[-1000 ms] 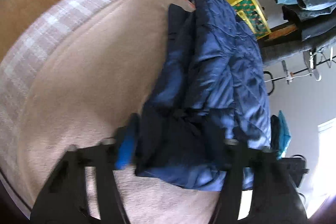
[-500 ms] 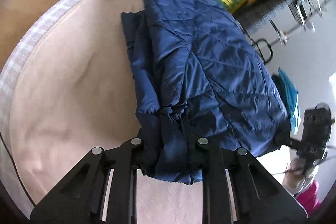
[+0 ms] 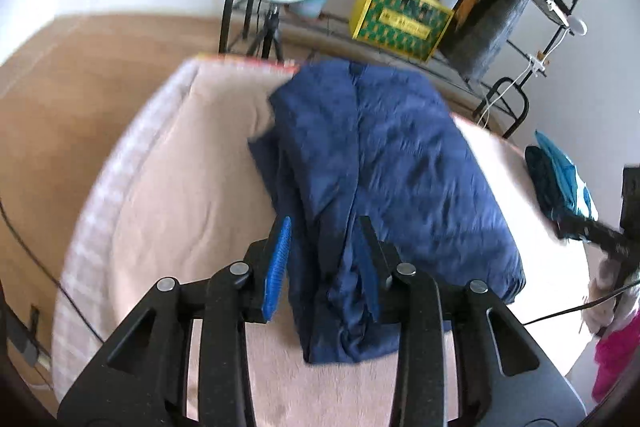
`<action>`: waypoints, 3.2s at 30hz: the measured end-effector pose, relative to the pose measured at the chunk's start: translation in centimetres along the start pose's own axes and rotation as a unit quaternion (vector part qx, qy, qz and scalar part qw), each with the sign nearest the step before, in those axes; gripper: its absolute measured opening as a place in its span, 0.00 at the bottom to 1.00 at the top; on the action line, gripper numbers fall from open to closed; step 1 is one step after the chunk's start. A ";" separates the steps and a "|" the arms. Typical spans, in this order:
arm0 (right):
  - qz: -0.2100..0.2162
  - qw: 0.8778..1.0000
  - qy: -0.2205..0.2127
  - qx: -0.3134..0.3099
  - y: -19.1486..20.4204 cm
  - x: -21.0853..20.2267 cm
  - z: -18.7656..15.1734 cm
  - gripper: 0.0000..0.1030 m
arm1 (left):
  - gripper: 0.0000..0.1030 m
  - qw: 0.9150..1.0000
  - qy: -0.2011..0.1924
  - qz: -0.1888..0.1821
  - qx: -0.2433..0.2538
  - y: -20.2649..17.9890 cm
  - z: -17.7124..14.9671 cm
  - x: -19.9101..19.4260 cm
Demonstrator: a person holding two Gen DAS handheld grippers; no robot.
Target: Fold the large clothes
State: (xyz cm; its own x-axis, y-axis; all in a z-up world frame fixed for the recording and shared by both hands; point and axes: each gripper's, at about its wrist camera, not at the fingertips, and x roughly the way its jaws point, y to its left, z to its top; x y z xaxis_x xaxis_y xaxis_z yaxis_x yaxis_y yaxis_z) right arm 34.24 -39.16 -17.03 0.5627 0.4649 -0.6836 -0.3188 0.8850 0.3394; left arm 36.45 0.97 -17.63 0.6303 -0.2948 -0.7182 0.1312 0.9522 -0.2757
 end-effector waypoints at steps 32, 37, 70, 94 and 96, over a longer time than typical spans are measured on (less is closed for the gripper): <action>-0.118 0.986 0.049 -0.108 -0.8 19.8 10.8 0.43 | 0.37 0.997 0.045 0.037 0.060 -2.5 -0.4 12.7; -0.119 0.985 0.055 -0.109 -0.6 20.0 10.7 0.43 | 0.37 0.996 0.045 0.038 0.060 -2.5 -0.5 12.6; 0.154 0.975 0.092 0.130 -9.1 13.7 3.0 0.90 | 0.79 0.936 0.139 -0.233 -0.224 9.2 3.8 17.2; 0.110 0.988 0.077 0.081 -5.9 12.5 4.8 0.19 | 0.17 0.974 0.091 -0.163 -0.126 3.4 5.8 13.8; 0.096 0.991 0.072 0.061 -5.1 11.2 5.1 0.19 | 0.16 0.975 0.091 -0.165 -0.118 2.7 5.8 13.2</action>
State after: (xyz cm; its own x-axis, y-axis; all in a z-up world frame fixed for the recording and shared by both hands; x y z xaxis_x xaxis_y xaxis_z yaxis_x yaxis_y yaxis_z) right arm 46.06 -38.37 -23.12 0.3840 0.6238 -0.6808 -0.3089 0.7816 0.5419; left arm 49.51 0.12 -24.14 0.4349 -0.6122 -0.6604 0.1115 0.7643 -0.6351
